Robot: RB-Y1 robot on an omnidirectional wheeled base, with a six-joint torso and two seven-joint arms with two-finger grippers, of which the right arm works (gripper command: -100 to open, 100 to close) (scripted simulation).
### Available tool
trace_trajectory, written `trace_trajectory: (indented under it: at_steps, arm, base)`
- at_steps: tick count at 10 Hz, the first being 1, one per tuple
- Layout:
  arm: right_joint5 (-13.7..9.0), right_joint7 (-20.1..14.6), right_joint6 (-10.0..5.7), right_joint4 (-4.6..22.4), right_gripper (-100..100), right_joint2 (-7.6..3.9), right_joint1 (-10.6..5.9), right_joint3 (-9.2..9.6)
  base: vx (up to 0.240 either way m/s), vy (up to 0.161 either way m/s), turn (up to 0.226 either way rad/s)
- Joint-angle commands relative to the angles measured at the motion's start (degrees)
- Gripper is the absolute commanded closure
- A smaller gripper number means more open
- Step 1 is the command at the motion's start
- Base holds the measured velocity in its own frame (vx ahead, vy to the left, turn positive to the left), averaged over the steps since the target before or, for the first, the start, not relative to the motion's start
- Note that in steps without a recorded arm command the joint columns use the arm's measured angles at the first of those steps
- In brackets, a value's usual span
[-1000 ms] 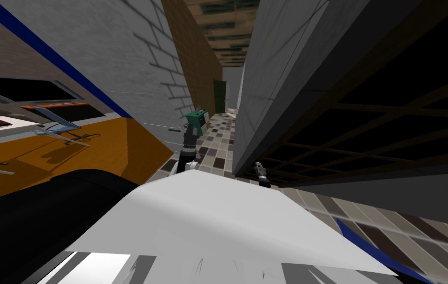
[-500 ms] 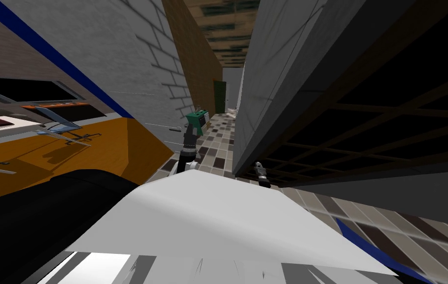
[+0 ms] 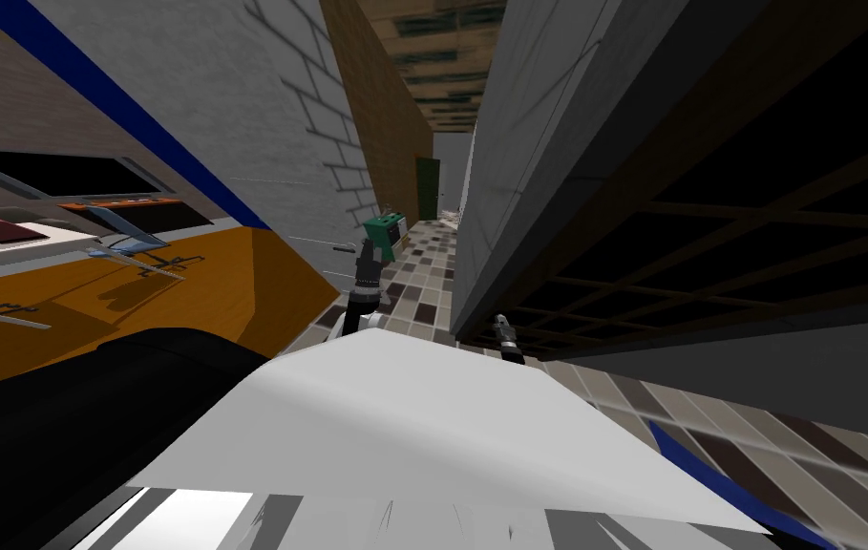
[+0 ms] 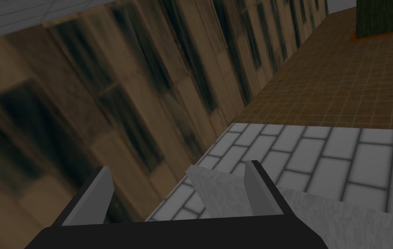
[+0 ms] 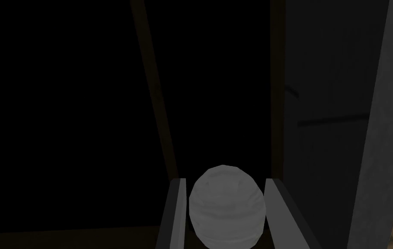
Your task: Pull the door open
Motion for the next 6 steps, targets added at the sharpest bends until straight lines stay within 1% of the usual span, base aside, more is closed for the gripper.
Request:
trace_trajectory:
  at_steps: [1,3,4,6]
  arm:
    - [-1.0,-2.4,-0.61,1.1,100,-0.91,-0.34,-0.24]
    - [-1.8,-5.3,-0.48,1.0,100,-1.08,-0.24,0.13]
    - [-1.8,-5.7,-0.48,1.0,100,-1.08,-0.24,0.13]
    - [-2.7,-8.9,-0.35,1.0,100,-1.24,-0.15,0.52]
  base:
    - [-0.057,-0.012,0.028]
    - [-0.058,-0.011,0.043]
    - [-0.037,-0.005,0.015]
    - [-0.036,-0.006,0.027]
